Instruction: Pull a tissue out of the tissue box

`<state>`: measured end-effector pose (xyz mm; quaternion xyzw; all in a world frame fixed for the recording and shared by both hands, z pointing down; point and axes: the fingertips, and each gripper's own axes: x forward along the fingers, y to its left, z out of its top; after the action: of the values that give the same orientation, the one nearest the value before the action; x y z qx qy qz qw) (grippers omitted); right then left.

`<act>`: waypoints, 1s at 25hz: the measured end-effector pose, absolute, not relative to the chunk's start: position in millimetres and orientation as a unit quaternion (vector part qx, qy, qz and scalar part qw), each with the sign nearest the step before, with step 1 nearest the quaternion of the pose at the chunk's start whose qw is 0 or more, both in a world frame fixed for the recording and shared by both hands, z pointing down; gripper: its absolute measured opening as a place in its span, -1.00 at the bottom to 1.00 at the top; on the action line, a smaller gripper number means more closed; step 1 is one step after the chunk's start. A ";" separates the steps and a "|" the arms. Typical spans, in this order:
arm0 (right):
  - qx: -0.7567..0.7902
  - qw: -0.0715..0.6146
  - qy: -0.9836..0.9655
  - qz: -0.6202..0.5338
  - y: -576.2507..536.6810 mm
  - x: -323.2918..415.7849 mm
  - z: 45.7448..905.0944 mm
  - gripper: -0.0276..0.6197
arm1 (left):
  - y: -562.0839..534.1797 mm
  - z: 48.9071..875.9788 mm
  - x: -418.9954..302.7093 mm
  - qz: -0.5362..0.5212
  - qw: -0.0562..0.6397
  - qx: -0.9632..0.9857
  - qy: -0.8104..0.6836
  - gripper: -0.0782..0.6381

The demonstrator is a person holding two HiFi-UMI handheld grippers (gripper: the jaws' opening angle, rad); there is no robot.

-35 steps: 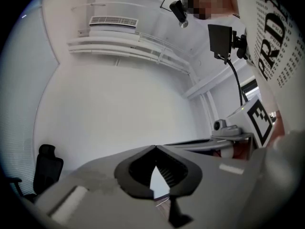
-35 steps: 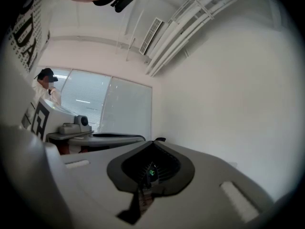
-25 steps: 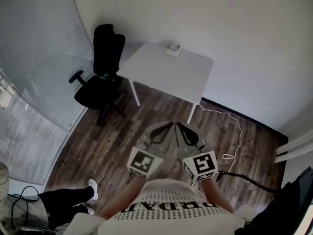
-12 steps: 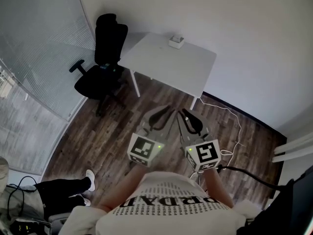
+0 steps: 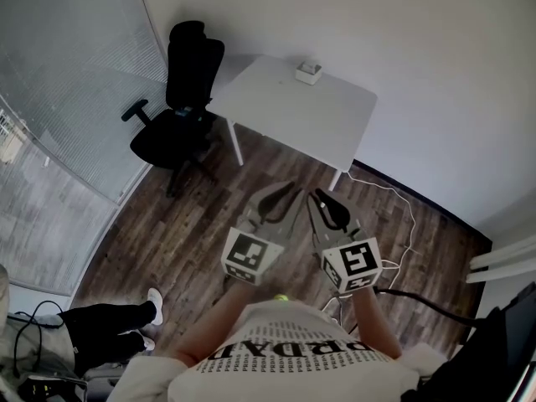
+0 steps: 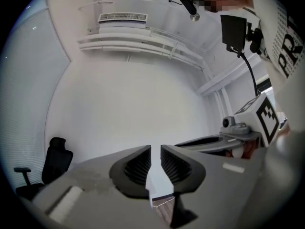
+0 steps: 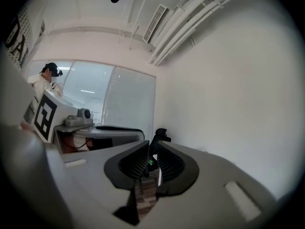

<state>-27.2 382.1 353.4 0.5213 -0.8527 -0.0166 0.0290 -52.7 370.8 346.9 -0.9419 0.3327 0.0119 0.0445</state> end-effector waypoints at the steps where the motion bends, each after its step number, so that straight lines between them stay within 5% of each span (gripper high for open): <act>1: 0.520 0.030 -0.853 -0.013 379.7 -27.7 354.9 -0.73 | 368.8 347.5 -52.8 0.013 0.043 -0.942 0.332 -0.63; 25: 0.554 0.046 -0.832 0.001 251.5 -24.3 345.9 -0.73 | 238.5 334.0 -47.1 0.023 0.024 -0.959 0.281 -0.64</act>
<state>-24.3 251.5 345.9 0.5535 -0.8316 0.0012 0.0459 -47.1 238.5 334.0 -0.9590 0.2813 0.0229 0.0240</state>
